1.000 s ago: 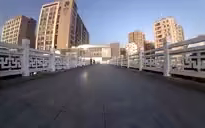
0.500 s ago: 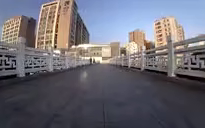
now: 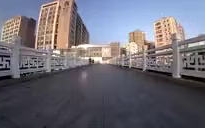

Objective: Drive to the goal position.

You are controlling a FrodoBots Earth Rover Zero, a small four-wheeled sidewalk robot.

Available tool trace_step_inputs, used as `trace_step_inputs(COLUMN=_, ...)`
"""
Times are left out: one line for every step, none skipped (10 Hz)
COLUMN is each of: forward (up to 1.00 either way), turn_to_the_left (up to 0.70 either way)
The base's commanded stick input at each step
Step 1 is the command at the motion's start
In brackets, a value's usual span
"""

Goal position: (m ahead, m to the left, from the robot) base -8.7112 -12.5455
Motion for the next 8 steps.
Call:
trace_step_inputs(forward=0.45, turn_to_the_left=0.00)
trace_step_inputs(forward=0.45, turn_to_the_left=0.00)
trace_step_inputs(forward=0.45, turn_to_the_left=0.00)
trace_step_inputs(forward=0.45, turn_to_the_left=0.00)
trace_step_inputs(forward=0.45, turn_to_the_left=0.00)
trace_step_inputs(forward=0.45, turn_to_the_left=0.00)
trace_step_inputs(forward=0.45, turn_to_the_left=0.00)
trace_step_inputs(forward=0.45, turn_to_the_left=0.00)
